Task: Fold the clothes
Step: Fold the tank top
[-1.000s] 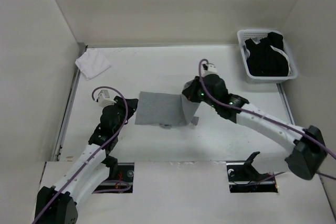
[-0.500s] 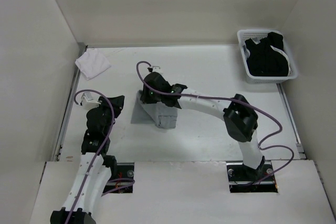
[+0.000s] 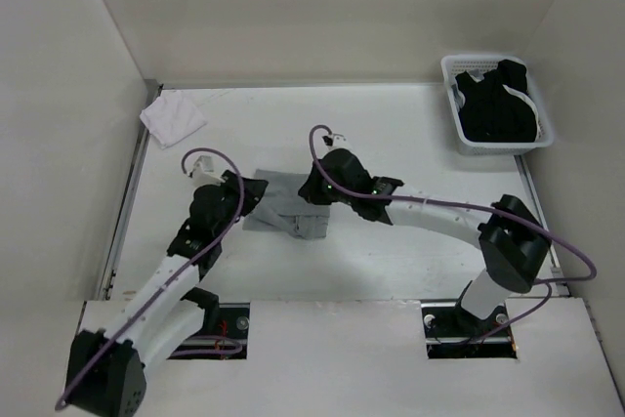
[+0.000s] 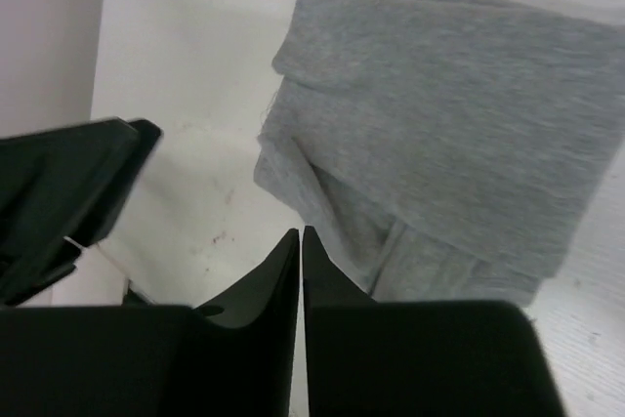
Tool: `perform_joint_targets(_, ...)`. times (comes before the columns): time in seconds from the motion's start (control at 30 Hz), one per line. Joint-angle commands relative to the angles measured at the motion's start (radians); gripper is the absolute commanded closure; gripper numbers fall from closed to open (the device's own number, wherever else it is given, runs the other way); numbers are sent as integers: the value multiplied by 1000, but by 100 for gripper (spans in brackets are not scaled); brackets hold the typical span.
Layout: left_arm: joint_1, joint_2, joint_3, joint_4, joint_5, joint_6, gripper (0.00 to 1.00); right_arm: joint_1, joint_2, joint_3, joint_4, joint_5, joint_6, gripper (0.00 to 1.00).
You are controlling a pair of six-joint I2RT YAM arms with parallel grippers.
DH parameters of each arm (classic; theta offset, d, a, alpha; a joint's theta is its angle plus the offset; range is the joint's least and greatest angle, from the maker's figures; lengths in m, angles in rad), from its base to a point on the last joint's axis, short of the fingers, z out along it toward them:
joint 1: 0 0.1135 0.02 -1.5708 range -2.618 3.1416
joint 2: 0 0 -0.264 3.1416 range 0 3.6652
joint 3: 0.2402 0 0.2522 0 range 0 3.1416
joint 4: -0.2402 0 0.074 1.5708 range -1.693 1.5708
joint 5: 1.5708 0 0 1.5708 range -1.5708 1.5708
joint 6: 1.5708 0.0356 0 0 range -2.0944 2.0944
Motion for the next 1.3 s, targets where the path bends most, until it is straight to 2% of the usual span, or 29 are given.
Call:
perform_joint_targets(0.0, -135, 148, 90, 149, -58, 52, 71, -15, -22, -131, 129, 10, -30, 97)
perform_joint_targets(0.1, -208, 319, 153, 188, -66, 77, 79, -15, -25, -219, 198, 3, -16, 98)
perform_joint_targets(0.2, -216, 462, 193, 206, -56, 86, 87, -14, -10, -260, 268, -10, -13, 98)
perform_joint_targets(0.37, -205, 563, 218, 71, -53, 143, 92, -14, 27, -272, 309, -24, -14, 97)
perform_joint_targets(0.57, -186, 404, 109, -120, -164, 146, 94, -26, 66, -286, 335, -29, -19, 96)
perform_joint_targets(0.83, -167, 223, 43, -366, -185, 131, 95, -47, 70, -312, 374, -44, -22, 95)
perform_joint_targets(1.03, -200, -56, 67, -607, -246, 43, 95, -46, 37, -320, 375, -50, -30, 93)
perform_joint_targets(1.13, -222, -41, 136, -586, -266, 39, 95, -44, 10, -320, 364, -52, -37, 92)
perform_joint_targets(1.27, -317, 167, 210, -381, -254, 31, 94, -32, -29, -315, 344, -47, -40, 92)
